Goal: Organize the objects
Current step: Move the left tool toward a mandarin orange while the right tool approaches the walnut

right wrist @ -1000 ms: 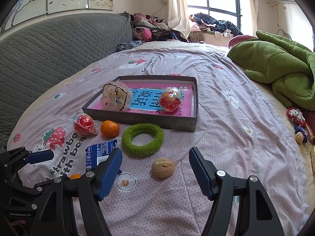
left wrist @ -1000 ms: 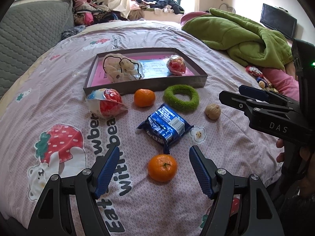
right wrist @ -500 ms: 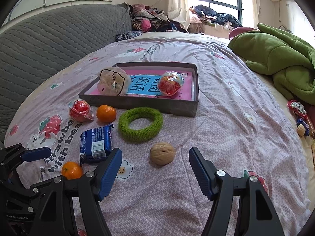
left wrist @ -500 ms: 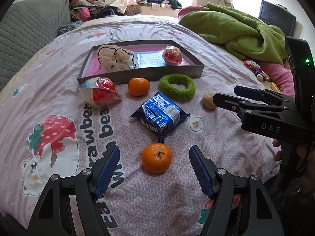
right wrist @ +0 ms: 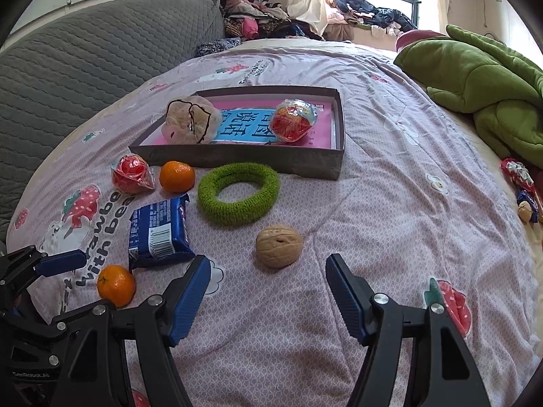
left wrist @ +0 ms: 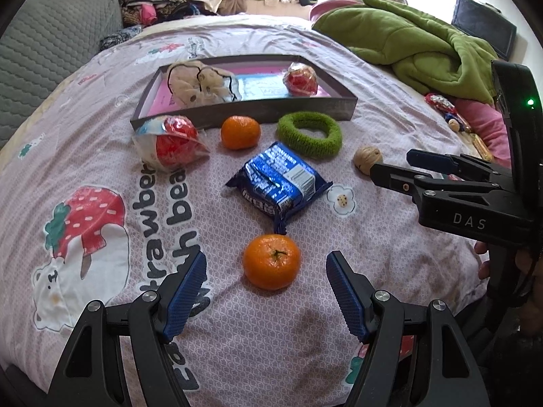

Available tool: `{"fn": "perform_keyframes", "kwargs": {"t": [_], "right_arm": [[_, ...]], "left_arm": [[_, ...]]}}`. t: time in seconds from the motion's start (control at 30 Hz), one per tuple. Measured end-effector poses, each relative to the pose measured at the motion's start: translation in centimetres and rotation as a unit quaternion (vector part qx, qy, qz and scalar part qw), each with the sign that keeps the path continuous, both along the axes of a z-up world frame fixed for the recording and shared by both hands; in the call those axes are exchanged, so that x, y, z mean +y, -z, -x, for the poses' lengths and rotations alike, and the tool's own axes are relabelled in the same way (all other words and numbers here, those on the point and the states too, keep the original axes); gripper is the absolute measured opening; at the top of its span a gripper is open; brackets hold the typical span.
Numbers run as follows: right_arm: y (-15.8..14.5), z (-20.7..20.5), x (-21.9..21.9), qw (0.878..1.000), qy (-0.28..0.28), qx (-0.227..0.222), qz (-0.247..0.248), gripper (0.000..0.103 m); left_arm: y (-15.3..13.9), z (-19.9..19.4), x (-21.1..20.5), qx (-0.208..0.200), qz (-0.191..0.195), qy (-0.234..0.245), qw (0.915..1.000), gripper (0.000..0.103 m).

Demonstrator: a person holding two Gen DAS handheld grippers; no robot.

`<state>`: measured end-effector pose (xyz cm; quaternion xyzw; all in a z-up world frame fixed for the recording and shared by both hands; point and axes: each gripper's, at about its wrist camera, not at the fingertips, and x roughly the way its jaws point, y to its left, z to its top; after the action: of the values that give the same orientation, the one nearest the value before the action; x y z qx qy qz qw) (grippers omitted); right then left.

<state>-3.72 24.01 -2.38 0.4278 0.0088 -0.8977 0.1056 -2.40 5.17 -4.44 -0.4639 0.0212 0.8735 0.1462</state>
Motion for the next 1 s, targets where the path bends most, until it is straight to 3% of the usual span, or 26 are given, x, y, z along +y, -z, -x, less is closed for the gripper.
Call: {"fn": "perform_keyframes", "kwargs": {"t": [0.27,1.0], "right_arm": [[0.7,0.3,0.2,1.0,0.002,-0.006,-0.005,0.07],[2.9,2.5,0.2,1.0,0.001,-0.001,-0.029,0.07]], "left_arm": [[0.6,0.3,0.1,-0.011,0.0,-0.003,0.9999,0.075],[1.9,1.2,0.4,0.011,0.011,-0.017,0.9997,0.075]]}}
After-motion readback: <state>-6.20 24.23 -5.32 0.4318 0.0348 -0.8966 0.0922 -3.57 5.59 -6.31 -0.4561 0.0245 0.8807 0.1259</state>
